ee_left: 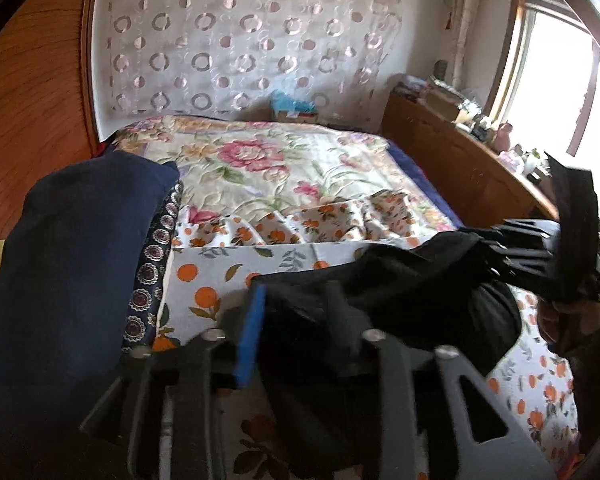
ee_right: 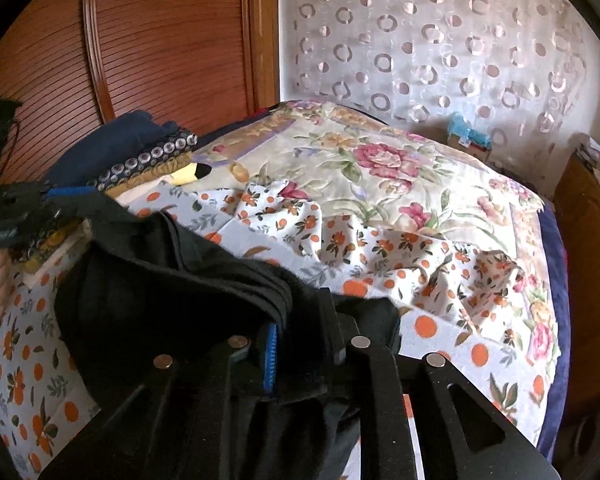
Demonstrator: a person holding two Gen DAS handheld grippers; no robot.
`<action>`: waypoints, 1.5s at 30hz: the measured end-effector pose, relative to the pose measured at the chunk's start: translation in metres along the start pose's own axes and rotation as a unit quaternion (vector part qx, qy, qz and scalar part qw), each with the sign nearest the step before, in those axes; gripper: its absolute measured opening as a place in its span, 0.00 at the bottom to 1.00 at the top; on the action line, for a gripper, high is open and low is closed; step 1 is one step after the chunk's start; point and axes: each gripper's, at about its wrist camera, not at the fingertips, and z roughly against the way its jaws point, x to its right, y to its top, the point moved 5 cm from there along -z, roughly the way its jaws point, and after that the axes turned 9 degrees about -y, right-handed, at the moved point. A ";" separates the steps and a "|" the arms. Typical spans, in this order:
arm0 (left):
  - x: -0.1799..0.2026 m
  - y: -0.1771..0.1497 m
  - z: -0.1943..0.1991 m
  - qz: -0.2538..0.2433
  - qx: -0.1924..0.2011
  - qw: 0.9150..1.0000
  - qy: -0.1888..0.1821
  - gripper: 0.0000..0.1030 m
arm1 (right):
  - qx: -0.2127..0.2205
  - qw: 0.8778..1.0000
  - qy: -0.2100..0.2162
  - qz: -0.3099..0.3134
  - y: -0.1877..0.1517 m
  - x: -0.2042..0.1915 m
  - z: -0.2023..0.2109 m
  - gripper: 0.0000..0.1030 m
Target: Fold small clothes
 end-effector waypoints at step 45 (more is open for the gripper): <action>-0.018 -0.029 -0.056 0.005 -0.076 0.997 0.029 0.69 | -0.067 0.991 0.017 -0.111 -0.054 0.009 -0.033 0.64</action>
